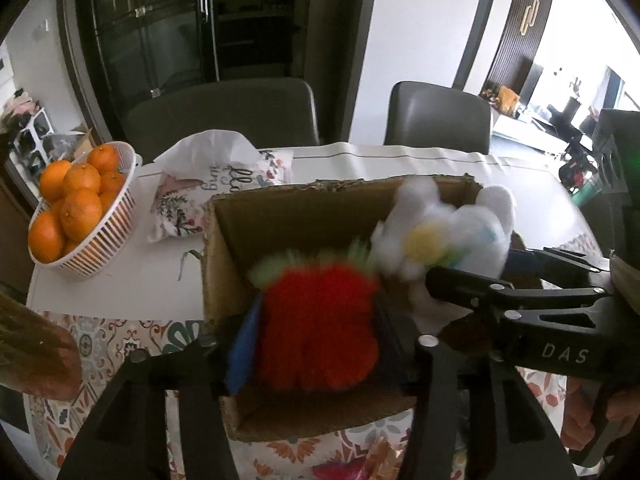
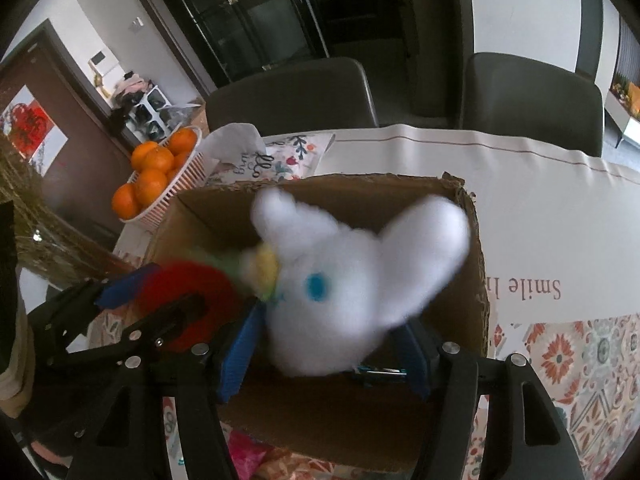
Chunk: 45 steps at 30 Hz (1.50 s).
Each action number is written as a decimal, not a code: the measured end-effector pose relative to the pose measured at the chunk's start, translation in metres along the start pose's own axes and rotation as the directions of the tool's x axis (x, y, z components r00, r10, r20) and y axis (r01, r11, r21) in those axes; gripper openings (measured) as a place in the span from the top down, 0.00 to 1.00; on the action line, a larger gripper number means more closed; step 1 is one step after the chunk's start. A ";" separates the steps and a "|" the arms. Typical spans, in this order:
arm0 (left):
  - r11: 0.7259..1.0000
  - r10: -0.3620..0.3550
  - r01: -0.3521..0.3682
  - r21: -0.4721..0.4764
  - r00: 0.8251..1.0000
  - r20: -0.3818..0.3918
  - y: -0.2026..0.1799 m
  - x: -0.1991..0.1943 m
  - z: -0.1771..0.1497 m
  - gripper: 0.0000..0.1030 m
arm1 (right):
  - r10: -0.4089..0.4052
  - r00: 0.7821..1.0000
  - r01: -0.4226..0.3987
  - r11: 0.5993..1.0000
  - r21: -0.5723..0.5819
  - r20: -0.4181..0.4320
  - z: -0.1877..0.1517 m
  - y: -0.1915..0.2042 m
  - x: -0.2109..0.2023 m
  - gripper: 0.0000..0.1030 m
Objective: Organize soft objects
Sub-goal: 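Open both tools to drop the strawberry and bunny into the box, then grasp the tissue pack with the left tool while the right tool grasps the biscuit packet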
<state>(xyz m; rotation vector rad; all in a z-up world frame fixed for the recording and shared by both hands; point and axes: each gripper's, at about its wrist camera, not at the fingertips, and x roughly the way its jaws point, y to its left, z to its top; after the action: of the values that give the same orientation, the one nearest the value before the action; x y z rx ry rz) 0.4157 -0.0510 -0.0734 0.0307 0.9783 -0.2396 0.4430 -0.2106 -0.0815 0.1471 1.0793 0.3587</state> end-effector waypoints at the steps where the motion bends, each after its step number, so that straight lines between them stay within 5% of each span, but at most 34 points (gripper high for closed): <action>1: 1.000 0.012 -0.012 -0.003 1.000 0.002 0.001 0.000 0.001 0.38 | -0.005 1.000 0.005 1.000 0.004 0.001 0.001 0.000 0.000 0.34; 5: 0.999 0.032 -0.032 -0.007 0.999 0.019 0.003 -0.007 0.003 0.30 | -0.032 0.999 0.032 0.999 -0.002 0.031 0.003 0.002 -0.009 0.26; 24: 0.993 0.108 -0.101 -0.056 0.984 0.138 0.007 -0.107 -0.034 0.17 | -0.169 0.962 0.165 0.986 0.033 0.213 -0.046 0.048 -0.114 0.26; 37: 0.989 0.133 -0.127 -0.077 0.988 0.081 0.015 -0.144 -0.083 0.17 | -0.155 0.979 0.155 0.988 0.016 0.133 -0.093 0.073 -0.122 0.26; 45: 0.983 0.152 -0.152 -0.102 0.988 -0.010 0.023 -0.134 -0.108 0.17 | -0.159 0.987 0.159 0.987 -0.036 -0.015 -0.110 0.077 -0.094 0.26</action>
<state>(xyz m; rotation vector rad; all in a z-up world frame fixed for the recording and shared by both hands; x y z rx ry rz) 0.2606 0.0105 -0.0251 0.0121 0.9840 -0.0488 0.2896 -0.1787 -0.0322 0.0261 1.0938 0.2356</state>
